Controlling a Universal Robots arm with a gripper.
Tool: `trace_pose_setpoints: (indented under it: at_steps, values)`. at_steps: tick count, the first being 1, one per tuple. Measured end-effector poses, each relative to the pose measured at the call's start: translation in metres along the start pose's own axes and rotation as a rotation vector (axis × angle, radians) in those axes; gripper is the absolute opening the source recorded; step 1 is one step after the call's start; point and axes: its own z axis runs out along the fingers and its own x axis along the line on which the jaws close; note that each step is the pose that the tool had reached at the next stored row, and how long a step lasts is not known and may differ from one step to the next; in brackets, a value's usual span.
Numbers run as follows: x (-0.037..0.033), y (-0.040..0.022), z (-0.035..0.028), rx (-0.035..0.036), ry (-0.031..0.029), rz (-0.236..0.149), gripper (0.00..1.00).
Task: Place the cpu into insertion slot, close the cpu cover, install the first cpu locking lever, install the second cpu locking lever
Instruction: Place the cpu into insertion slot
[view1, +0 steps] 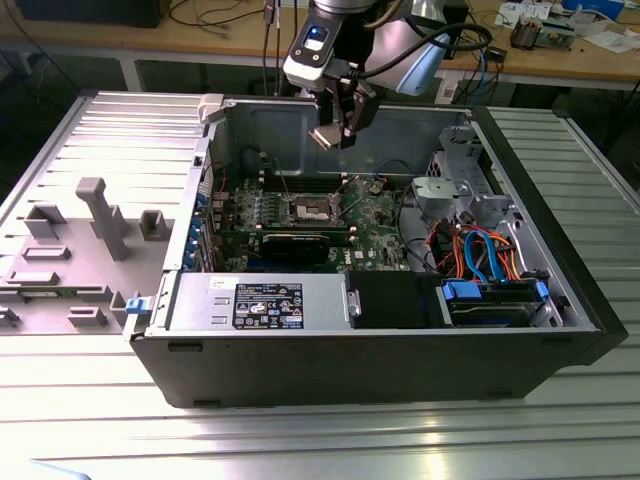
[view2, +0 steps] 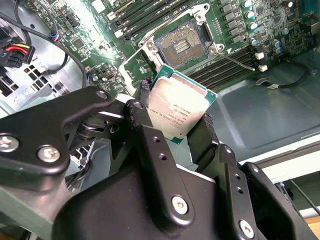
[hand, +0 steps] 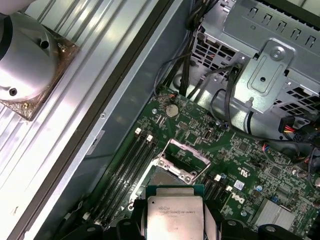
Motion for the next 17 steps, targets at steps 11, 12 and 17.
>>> trace_pose_setpoints:
  at_steps: [11,12,17]
  values:
    - [0.0001,-0.0002,0.0003,-0.0003,-0.0008,0.011,0.55]
    - [0.0001,-0.0002,0.0003,-0.0003,-0.0008,0.011,0.55]
    - [0.0001,-0.0001,0.0003,-0.0004,-0.001,0.012,0.55]
